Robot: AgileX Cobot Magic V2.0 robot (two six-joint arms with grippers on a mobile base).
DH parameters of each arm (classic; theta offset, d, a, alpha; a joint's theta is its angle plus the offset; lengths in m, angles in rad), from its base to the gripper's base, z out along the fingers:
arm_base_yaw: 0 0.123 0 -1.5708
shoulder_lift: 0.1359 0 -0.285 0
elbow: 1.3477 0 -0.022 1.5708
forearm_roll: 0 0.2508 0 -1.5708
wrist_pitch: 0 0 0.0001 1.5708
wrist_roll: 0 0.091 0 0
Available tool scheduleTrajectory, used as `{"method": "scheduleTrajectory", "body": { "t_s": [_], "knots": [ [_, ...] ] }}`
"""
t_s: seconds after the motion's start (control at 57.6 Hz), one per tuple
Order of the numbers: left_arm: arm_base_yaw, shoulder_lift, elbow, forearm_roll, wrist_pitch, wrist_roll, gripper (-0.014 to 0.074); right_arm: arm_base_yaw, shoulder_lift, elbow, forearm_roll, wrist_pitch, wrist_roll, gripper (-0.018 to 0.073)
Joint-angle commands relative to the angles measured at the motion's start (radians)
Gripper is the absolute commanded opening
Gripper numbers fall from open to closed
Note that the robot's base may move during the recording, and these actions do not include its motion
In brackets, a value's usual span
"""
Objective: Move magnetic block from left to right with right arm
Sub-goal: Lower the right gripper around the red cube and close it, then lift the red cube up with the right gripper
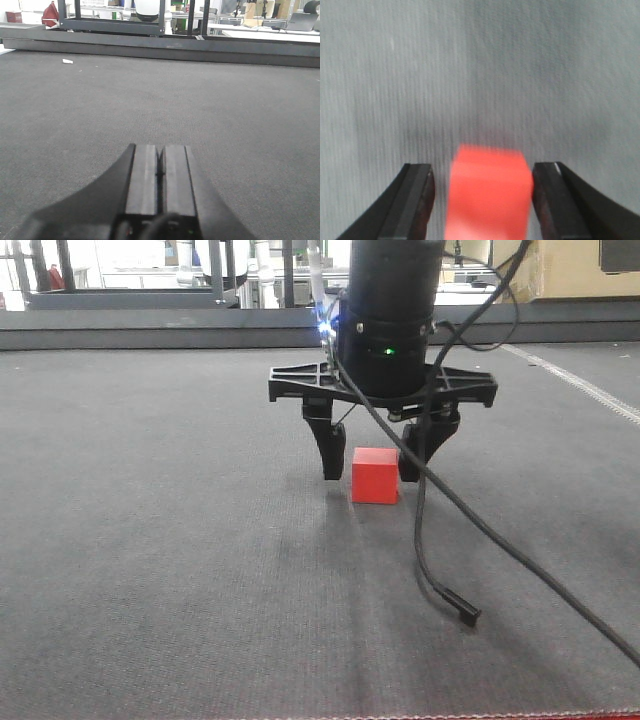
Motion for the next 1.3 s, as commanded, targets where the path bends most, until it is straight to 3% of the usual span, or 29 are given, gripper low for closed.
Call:
{"method": "scheduleTrajectory", "body": {
  "t_s": [0.0,0.243,0.451,0.59,0.885,1.093,1.284],
  "knots": [
    [-0.001,-0.014,0.008,-0.005,-0.084,-0.006,-0.0126,-0.011,-0.045,-0.034,-0.025,-0.040,0.000,0.0499],
    [-0.001,-0.014,0.008,-0.005,-0.084,-0.006,-0.0126,-0.024,-0.060,-0.035,-0.025,-0.028,-0.026,0.0224],
    [-0.001,-0.014,0.008,-0.005,-0.084,-0.006,-0.0126,-0.069,-0.162,-0.032,-0.024,-0.008,-0.151,0.0220],
    [-0.001,-0.014,0.008,-0.005,-0.084,-0.006,-0.0126,-0.121,-0.276,-0.003,-0.024,0.015,-0.302,0.0220],
    [-0.001,-0.014,0.008,-0.005,-0.084,-0.006,-0.0126,-0.292,-0.618,0.321,-0.002,-0.068,-0.583,0.0220],
    [-0.001,-0.014,0.008,-0.005,-0.084,-0.006,-0.0126,-0.381,-0.900,0.611,-0.002,-0.198,-0.653,0.0220],
    [-0.001,-0.014,0.008,-0.005,-0.084,-0.006,-0.0126,-0.383,-1.162,0.830,0.021,-0.279,-0.653,0.0220]
  ]
}}
